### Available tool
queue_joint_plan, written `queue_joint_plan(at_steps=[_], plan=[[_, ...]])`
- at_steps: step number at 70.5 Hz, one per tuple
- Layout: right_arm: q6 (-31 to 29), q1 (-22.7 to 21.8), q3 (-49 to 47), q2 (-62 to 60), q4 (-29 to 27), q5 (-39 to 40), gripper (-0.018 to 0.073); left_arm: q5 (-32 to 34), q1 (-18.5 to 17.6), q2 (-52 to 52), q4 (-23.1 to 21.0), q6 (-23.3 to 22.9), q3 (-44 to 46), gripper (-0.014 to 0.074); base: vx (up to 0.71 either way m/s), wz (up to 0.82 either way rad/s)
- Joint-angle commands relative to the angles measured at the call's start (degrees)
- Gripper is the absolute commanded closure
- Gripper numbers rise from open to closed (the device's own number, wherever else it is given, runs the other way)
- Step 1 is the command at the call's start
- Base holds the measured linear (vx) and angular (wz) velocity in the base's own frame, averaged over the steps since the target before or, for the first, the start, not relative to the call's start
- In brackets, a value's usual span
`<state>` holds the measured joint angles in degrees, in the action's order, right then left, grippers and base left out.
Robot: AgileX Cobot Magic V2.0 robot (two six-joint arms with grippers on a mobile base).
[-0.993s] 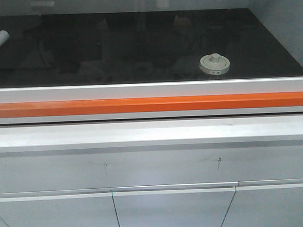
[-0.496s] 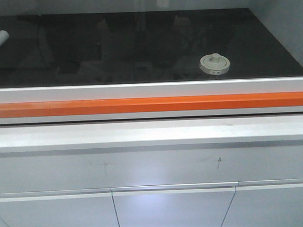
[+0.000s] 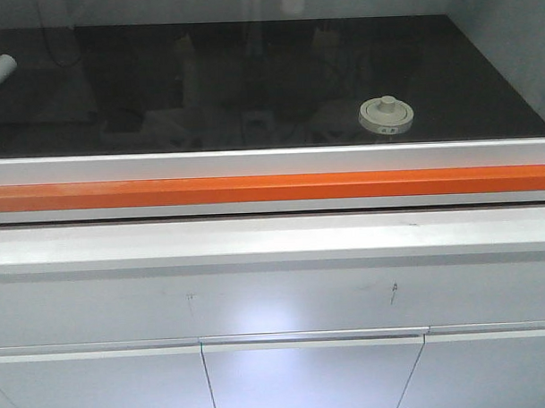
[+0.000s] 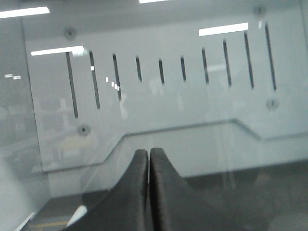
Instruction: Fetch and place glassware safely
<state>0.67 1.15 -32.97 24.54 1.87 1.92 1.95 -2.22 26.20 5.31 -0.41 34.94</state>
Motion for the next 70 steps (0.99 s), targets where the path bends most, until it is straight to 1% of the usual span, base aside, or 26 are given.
queue_joint_plan(at_steps=[1, 11, 21, 33, 38, 58, 64, 70], plan=[[0.08, -0.26, -3.45, 5.53, 0.08, 3.64, 0.056, 2.56, -0.42, 5.86, 0.64, -0.18, 3.5, 0.0603, 0.0, 0.0], [0.08, -0.26, -3.45, 11.56, 0.13, 5.81, 0.056, 3.37, -0.42, 11.88, 0.64, -0.18, 3.63, 0.0603, 0.0, 0.0], [0.08, -0.26, -3.45, 15.54, 0.13, 6.87, 0.056, 3.37, -0.42, 15.27, 0.59, -0.4, 3.63, 0.0603, 0.0, 0.0], [0.21, -0.26, -3.45, 18.49, 0.01, 8.39, 0.056, 3.91, -0.42, 15.87, 0.59, -2.55, 3.63, 0.0603, 0.0, 0.0], [0.27, -0.26, -3.45, 19.36, -0.09, 8.22, 0.056, 5.07, -0.42, 15.75, 0.59, -3.43, 3.63, 0.0603, 0.0, 0.0], [0.14, -0.26, -3.12, 19.29, 0.29, 8.75, 0.056, 5.71, -0.42, 15.82, 0.66, -3.36, 3.41, 0.0603, 0.0, 0.0], [0.02, -0.26, -1.51, 19.29, 1.85, 10.32, 0.056, 9.01, -0.42, 15.82, 1.14, -3.09, 1.07, 0.0603, 0.0, 0.0], [0.07, -0.26, 2.86, 19.29, 3.13, 16.38, 0.056, 15.52, -0.42, 15.82, 1.99, -2.91, -3.45, 0.0603, 0.0, 0.0]])
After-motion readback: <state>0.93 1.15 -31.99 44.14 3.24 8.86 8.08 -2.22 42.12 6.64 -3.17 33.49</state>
